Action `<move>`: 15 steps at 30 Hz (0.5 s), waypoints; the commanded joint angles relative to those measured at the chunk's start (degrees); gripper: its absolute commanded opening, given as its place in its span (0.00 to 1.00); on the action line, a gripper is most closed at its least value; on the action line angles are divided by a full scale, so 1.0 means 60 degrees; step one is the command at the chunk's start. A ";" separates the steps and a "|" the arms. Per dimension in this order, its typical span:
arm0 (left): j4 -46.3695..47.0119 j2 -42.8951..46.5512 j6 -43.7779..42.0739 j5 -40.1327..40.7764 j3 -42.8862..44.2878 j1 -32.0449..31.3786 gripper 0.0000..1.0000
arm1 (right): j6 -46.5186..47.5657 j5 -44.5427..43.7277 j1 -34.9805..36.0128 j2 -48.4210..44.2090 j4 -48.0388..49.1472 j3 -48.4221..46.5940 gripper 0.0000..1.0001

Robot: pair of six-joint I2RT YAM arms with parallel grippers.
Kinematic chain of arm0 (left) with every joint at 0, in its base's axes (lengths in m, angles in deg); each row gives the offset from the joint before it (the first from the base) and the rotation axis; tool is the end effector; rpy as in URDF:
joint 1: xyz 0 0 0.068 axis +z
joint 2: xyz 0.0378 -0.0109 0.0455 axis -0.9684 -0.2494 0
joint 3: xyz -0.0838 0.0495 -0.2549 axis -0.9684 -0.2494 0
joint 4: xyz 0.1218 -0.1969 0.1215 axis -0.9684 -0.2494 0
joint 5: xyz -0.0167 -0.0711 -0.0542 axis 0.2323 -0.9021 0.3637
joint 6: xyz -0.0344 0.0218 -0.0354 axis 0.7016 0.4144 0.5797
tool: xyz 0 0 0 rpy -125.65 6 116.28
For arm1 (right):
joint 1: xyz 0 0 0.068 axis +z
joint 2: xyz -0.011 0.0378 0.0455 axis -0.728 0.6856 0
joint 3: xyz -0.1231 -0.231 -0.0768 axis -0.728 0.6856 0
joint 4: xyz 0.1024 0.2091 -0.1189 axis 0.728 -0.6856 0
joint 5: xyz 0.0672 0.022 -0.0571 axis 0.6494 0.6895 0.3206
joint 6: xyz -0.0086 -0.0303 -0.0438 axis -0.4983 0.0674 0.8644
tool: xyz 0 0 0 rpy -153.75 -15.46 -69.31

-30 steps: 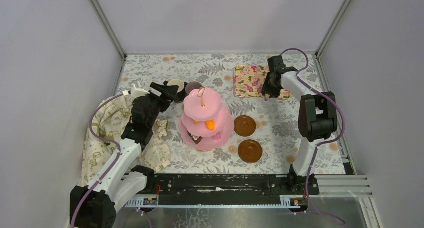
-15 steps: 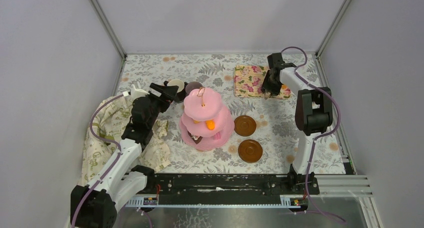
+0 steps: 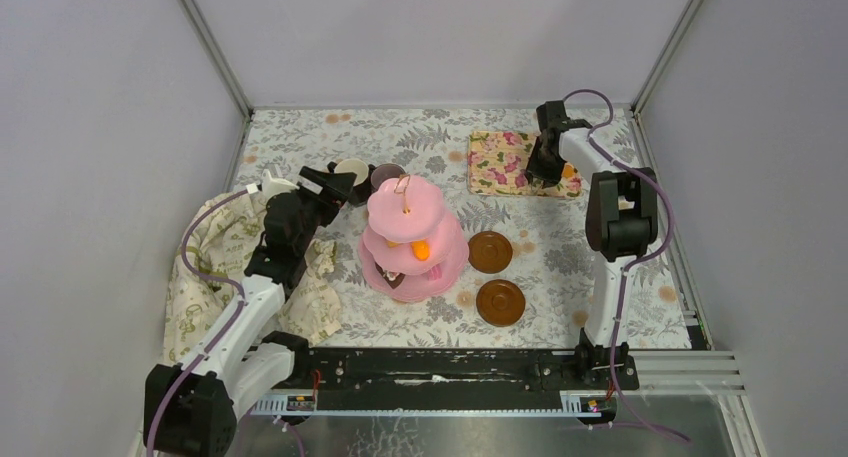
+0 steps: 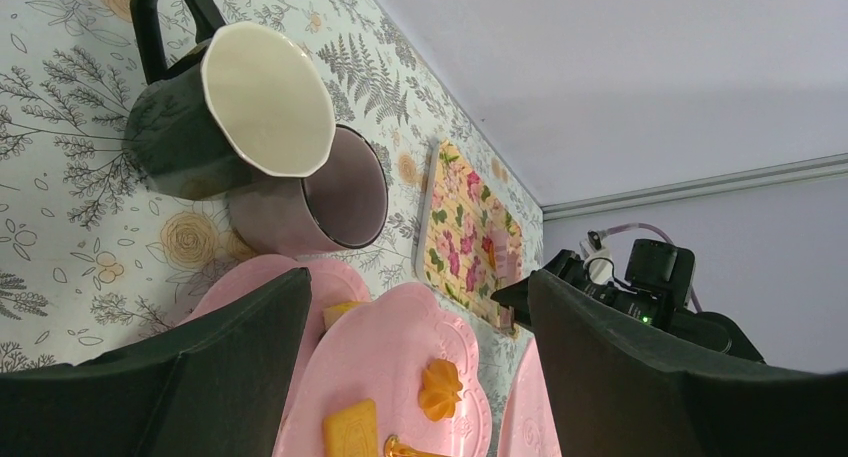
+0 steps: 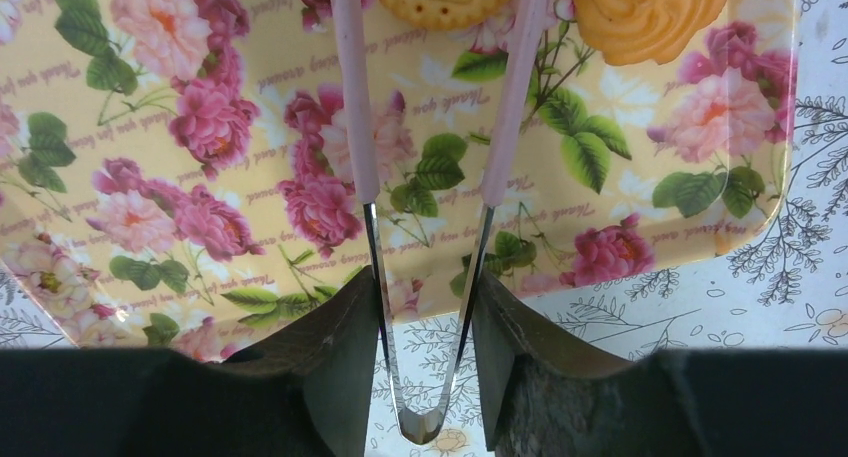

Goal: Serve the afternoon tea
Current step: Pick up the desert from the tray, then place the desert on the desert table.

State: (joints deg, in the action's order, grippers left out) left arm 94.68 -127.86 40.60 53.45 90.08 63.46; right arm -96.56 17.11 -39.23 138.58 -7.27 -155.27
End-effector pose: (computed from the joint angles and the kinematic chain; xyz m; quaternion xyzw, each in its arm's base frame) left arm 0.2129 -0.0444 0.2625 -0.3230 0.7054 -0.3594 0.5185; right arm 0.4539 0.0555 0.1917 0.1615 0.9548 0.0106 0.2495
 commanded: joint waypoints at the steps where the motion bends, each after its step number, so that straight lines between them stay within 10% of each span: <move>1: 0.0782 -0.0055 0.0098 -0.0191 -0.0088 0.0081 0.87 | 0.0209 -0.0185 -0.0018 0.0075 -0.0368 -0.0457 0.42; 15: 0.0805 0.0100 0.0189 -0.0322 -0.0129 0.0134 0.87 | 0.0374 -0.0234 -0.0020 -0.0387 -0.0316 0.0257 0.29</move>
State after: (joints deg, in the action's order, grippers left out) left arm 96.38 -128.16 41.39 52.51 89.79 63.73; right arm -95.38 17.11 -39.23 138.98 -8.41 -154.61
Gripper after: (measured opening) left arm 0.867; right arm 0.410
